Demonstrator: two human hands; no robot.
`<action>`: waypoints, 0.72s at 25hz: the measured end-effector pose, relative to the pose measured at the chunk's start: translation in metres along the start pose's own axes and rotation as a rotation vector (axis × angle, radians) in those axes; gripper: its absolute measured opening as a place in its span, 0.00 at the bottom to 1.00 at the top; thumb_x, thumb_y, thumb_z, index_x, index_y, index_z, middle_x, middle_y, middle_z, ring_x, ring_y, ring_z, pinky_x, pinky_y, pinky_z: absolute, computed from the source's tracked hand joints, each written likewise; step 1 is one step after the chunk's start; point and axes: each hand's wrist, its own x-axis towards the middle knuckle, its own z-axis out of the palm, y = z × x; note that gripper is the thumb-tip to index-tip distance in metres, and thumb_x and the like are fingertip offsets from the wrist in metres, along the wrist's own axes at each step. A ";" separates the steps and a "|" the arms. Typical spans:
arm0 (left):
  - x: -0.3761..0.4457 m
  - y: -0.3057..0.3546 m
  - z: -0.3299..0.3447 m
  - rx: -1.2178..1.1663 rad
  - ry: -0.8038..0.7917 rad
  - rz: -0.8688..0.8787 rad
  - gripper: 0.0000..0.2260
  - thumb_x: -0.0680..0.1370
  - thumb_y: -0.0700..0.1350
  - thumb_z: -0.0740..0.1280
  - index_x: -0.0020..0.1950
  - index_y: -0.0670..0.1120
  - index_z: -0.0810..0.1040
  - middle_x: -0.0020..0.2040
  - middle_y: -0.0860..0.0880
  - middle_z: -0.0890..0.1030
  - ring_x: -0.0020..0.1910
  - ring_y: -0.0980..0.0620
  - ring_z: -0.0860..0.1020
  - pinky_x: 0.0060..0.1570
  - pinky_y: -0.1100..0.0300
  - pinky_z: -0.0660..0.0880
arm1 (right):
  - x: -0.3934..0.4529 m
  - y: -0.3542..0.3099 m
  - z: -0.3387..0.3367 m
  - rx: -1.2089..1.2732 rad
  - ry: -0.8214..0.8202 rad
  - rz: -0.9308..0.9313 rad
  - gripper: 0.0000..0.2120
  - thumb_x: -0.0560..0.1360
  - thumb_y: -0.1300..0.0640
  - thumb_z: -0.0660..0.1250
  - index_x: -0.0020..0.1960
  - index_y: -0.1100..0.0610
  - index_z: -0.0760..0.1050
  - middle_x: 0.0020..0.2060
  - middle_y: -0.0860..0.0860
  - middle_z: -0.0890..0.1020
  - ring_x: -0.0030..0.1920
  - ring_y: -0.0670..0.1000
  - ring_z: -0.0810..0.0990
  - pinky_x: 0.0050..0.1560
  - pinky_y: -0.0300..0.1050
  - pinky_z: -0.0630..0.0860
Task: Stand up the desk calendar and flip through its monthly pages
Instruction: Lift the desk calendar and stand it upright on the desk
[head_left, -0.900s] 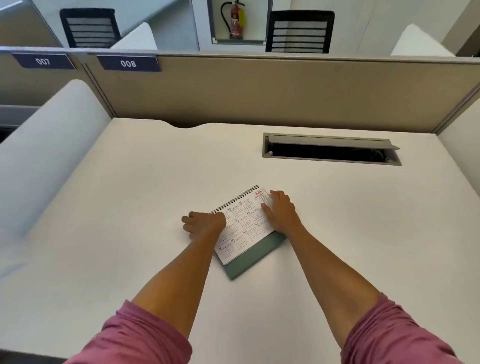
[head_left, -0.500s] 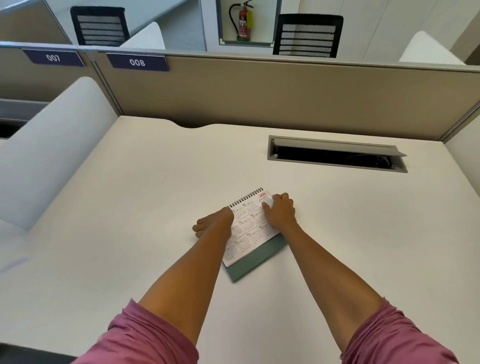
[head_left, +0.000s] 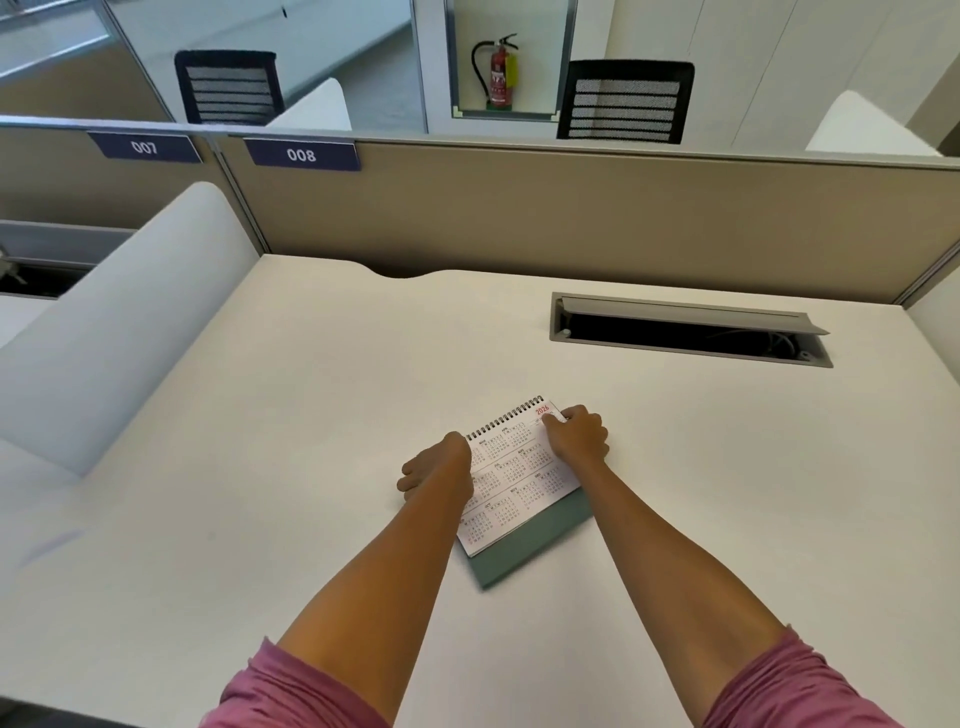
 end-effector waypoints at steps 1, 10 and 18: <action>-0.003 -0.001 -0.004 -0.031 -0.038 0.001 0.18 0.80 0.43 0.59 0.69 0.37 0.67 0.67 0.39 0.69 0.67 0.43 0.67 0.67 0.54 0.67 | -0.001 -0.002 0.001 0.007 0.018 0.007 0.23 0.76 0.45 0.65 0.66 0.56 0.71 0.65 0.57 0.73 0.67 0.59 0.70 0.66 0.55 0.65; 0.010 0.031 -0.038 -0.647 -0.046 -0.046 0.20 0.74 0.44 0.63 0.65 0.41 0.74 0.67 0.43 0.74 0.49 0.51 0.71 0.47 0.59 0.72 | -0.001 -0.032 -0.004 0.198 0.091 -0.041 0.21 0.76 0.46 0.66 0.60 0.61 0.74 0.59 0.57 0.80 0.58 0.58 0.78 0.54 0.49 0.74; 0.025 0.077 -0.079 -0.788 0.001 0.088 0.19 0.76 0.47 0.58 0.65 0.41 0.73 0.61 0.44 0.78 0.54 0.45 0.80 0.27 0.60 0.68 | 0.014 -0.093 -0.001 0.360 0.215 -0.050 0.24 0.73 0.39 0.66 0.49 0.61 0.77 0.45 0.55 0.83 0.47 0.58 0.81 0.45 0.47 0.73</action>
